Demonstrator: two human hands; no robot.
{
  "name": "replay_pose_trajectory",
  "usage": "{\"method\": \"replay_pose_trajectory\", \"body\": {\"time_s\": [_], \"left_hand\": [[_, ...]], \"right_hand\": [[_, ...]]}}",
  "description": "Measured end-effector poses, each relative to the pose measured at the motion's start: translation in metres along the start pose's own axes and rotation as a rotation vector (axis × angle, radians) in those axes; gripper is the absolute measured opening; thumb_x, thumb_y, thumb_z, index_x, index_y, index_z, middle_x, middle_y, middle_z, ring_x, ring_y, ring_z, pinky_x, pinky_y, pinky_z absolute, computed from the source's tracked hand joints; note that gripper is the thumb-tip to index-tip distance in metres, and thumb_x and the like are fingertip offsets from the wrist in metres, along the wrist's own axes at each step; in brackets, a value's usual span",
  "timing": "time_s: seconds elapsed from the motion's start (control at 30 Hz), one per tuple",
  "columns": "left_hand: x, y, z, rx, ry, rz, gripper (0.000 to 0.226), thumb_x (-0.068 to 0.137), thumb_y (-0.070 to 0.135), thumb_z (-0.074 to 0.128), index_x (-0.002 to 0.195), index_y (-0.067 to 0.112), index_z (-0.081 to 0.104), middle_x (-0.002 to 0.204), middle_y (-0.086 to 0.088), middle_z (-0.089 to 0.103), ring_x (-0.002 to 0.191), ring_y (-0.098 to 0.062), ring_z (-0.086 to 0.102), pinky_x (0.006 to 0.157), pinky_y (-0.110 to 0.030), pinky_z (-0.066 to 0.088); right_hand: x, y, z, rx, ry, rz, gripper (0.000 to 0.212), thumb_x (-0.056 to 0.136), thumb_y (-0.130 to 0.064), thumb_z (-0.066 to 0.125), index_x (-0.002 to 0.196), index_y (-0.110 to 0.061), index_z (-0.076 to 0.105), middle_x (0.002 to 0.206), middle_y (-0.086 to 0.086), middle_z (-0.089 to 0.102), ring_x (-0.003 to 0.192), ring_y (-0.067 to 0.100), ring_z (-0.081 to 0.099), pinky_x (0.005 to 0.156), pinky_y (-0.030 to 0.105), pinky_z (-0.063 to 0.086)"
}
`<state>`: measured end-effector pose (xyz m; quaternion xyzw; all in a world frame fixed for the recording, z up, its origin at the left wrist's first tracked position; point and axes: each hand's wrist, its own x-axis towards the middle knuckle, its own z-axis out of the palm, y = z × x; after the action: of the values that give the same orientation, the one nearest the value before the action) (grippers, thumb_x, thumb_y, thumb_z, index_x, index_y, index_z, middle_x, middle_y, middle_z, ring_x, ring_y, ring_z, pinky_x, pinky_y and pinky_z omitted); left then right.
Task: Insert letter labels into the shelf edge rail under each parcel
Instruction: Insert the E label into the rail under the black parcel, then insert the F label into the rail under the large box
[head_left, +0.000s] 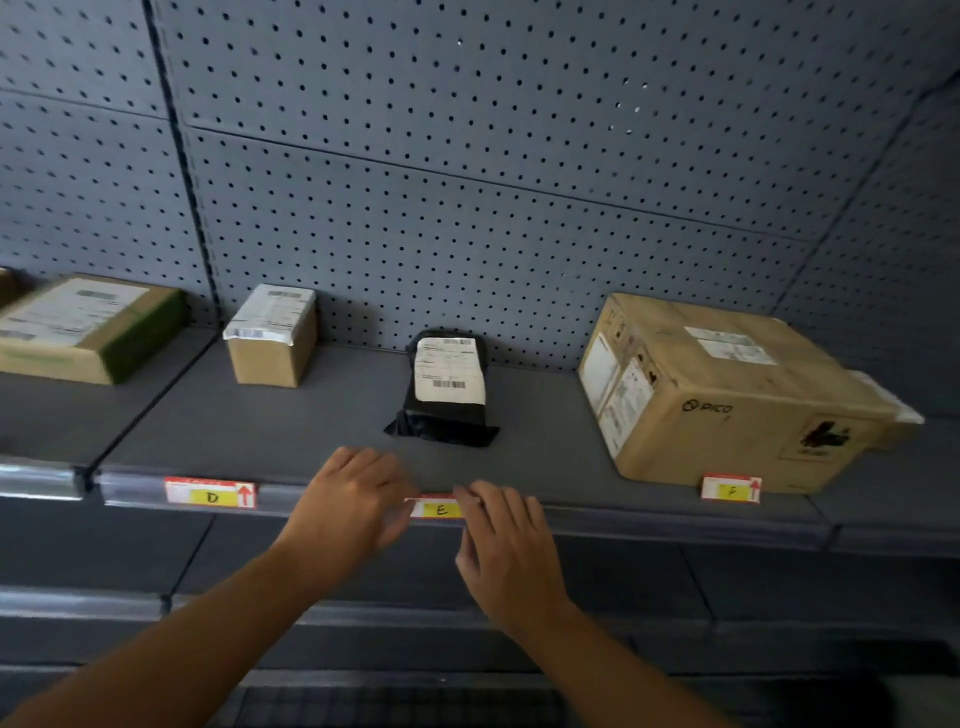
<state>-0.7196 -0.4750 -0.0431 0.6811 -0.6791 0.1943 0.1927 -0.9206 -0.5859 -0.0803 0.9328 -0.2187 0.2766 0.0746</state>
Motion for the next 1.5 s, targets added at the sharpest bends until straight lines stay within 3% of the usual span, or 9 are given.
{"method": "replay_pose_trajectory", "body": {"time_s": [0.23, 0.43, 0.7, 0.9, 1.03, 1.1, 1.27, 1.5], "left_hand": [[-0.005, 0.024, 0.004, -0.059, 0.075, -0.157, 0.028, 0.091, 0.034, 0.050, 0.093, 0.018, 0.072, 0.090, -0.001, 0.065, 0.084, -0.026, 0.060, 0.077, -0.043, 0.045], [0.012, 0.041, -0.002, -0.005, 0.078, -0.169, 0.030, 0.090, 0.037, 0.048, 0.093, 0.017, 0.070, 0.091, -0.002, 0.064, 0.083, -0.025, 0.060, 0.080, -0.042, 0.043], [0.100, 0.145, 0.029, -0.042, 0.211, -0.101, 0.015, 0.084, 0.029, 0.058, 0.091, 0.021, 0.070, 0.088, 0.004, 0.064, 0.081, -0.023, 0.060, 0.077, -0.037, 0.043], [0.191, 0.245, 0.076, -0.113, 0.078, -0.099, 0.019, 0.083, 0.037, 0.061, 0.095, 0.028, 0.071, 0.093, 0.011, 0.070, 0.087, -0.014, 0.063, 0.078, -0.034, 0.048], [0.217, 0.281, 0.095, -0.015, -0.037, -0.102, 0.021, 0.079, 0.038, 0.063, 0.093, 0.027, 0.073, 0.085, 0.007, 0.071, 0.083, -0.017, 0.063, 0.077, -0.035, 0.050], [0.221, 0.288, 0.102, 0.026, -0.088, -0.125, 0.028, 0.081, 0.041, 0.053, 0.094, 0.026, 0.073, 0.085, 0.006, 0.071, 0.083, -0.019, 0.063, 0.077, -0.036, 0.050], [0.224, 0.304, 0.117, 0.087, -0.177, -0.138, 0.025, 0.086, 0.041, 0.053, 0.100, 0.028, 0.069, 0.091, 0.007, 0.073, 0.086, -0.018, 0.063, 0.078, -0.036, 0.050], [0.236, 0.325, 0.129, -0.020, -0.120, -0.223, 0.018, 0.089, 0.037, 0.061, 0.105, 0.030, 0.066, 0.098, 0.010, 0.072, 0.092, -0.016, 0.063, 0.083, -0.033, 0.048]], "right_hand": [[-0.001, 0.010, -0.014, 0.064, -0.040, 0.017, 0.053, 0.088, -0.022, 0.059, 0.139, -0.014, 0.052, 0.131, 0.005, 0.055, 0.110, 0.023, 0.053, 0.094, 0.038, 0.044], [-0.001, 0.043, -0.027, 0.094, -0.006, -0.030, 0.047, 0.088, -0.025, 0.060, 0.134, -0.013, 0.055, 0.129, 0.006, 0.057, 0.112, 0.024, 0.053, 0.096, 0.037, 0.043], [-0.043, 0.159, -0.062, 0.107, 0.083, -0.048, 0.043, 0.090, -0.025, 0.062, 0.130, -0.012, 0.057, 0.121, 0.004, 0.059, 0.105, 0.025, 0.055, 0.090, 0.039, 0.045], [-0.084, 0.284, -0.096, 0.063, 0.079, 0.074, 0.037, 0.092, -0.032, 0.061, 0.127, -0.018, 0.058, 0.121, -0.001, 0.058, 0.107, 0.018, 0.054, 0.091, 0.037, 0.046], [-0.103, 0.339, -0.111, 0.030, 0.013, 0.087, 0.035, 0.094, -0.035, 0.056, 0.126, -0.021, 0.057, 0.116, -0.004, 0.056, 0.101, 0.015, 0.052, 0.086, 0.033, 0.046], [-0.107, 0.355, -0.113, -0.002, -0.015, 0.064, 0.032, 0.095, -0.034, 0.055, 0.123, -0.021, 0.058, 0.114, -0.003, 0.056, 0.099, 0.017, 0.052, 0.083, 0.034, 0.044], [-0.110, 0.371, -0.110, -0.002, -0.036, 0.102, 0.026, 0.094, -0.035, 0.053, 0.116, -0.022, 0.060, 0.109, -0.003, 0.055, 0.096, 0.017, 0.051, 0.081, 0.036, 0.042], [-0.100, 0.371, -0.114, 0.060, -0.117, 0.077, 0.022, 0.094, -0.032, 0.054, 0.114, -0.025, 0.058, 0.109, -0.006, 0.050, 0.093, 0.012, 0.052, 0.084, 0.035, 0.043]]}}
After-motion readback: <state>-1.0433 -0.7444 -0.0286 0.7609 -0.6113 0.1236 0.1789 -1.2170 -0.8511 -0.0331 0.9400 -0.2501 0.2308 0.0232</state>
